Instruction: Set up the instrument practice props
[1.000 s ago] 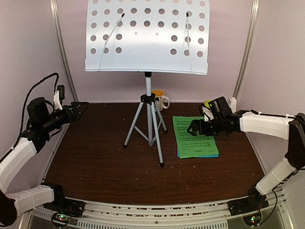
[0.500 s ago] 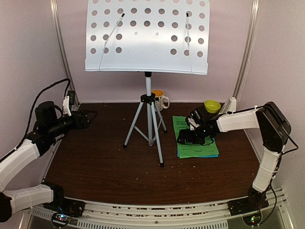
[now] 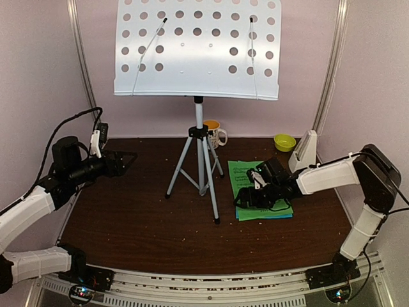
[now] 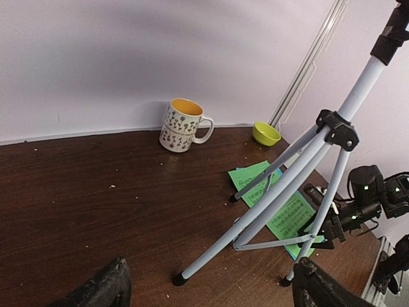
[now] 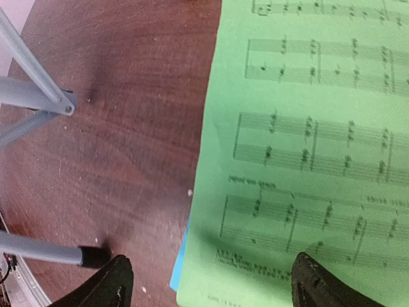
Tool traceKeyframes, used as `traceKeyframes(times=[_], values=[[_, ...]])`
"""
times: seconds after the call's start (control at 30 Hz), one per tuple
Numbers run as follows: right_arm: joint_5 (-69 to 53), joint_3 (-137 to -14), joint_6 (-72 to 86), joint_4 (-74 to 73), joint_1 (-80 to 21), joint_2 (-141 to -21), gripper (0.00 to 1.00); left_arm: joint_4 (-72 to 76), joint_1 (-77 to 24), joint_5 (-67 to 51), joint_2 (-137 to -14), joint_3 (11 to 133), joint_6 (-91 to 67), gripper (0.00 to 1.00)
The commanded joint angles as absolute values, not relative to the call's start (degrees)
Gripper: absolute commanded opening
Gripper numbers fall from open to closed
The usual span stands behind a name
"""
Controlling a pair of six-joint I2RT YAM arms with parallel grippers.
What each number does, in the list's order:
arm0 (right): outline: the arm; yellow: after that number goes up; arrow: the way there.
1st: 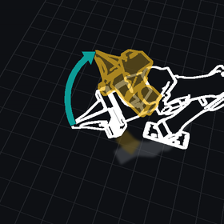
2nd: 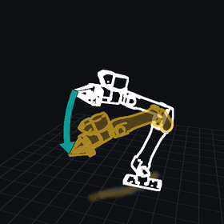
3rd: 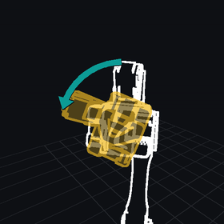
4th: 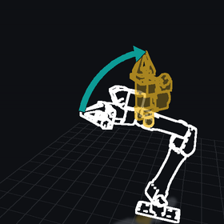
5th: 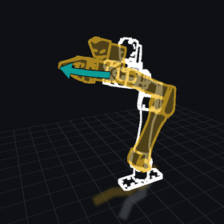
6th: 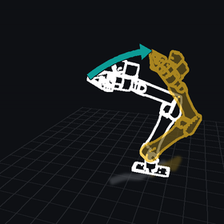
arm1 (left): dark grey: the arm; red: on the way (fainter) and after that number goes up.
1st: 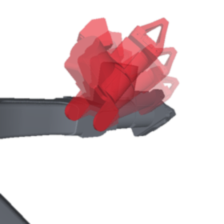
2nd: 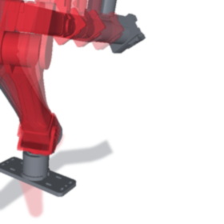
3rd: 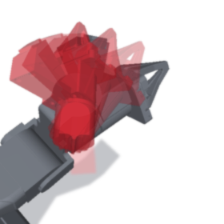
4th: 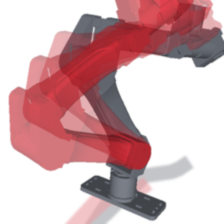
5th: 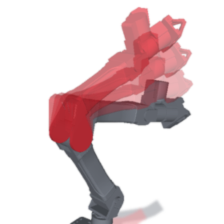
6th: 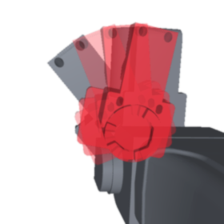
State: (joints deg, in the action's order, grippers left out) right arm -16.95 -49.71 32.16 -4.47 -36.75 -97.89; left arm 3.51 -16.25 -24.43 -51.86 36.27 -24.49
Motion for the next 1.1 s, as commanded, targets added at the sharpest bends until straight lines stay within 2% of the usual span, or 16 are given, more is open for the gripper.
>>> traceKeyframes(times=[0.0,0.17,0.27,0.33,0.6,1.07], values=[[-15.89,-45.33,35.81,-6.90,-34.93,-88.00,0.85,6.30,-16.61,-23.95,-52.04,36.34,-23.20,0.89],[-14.22,-41.41,36.00,-11.06,-25.23,-77.46,0.75,6.92,-16.69,-24.77,-52.78,36.71,-23.37,0.89],[-15.07,-38.82,34.60,-13.21,-18.54,-74.39,0.66,7.59,-16.70,-25.43,-53.29,36.89,-23.54,0.88],[-18.05,-36.95,34.52,-13.26,-14.16,-73.57,0.63,7.93,-16.70,-25.73,-53.66,37.06,-23.64,0.87],[-24.15,-32.63,35.00,-11.97,-4.82,-76.66,0.61,8.88,-16.69,-26.28,-54.92,37.55,-23.82,0.85],[-30.64,-39.90,34.01,-14.06,-4.30,-88.33,0.59,10.15,-16.65,-26.20,-56.68,38.56,-24.52,0.84]])
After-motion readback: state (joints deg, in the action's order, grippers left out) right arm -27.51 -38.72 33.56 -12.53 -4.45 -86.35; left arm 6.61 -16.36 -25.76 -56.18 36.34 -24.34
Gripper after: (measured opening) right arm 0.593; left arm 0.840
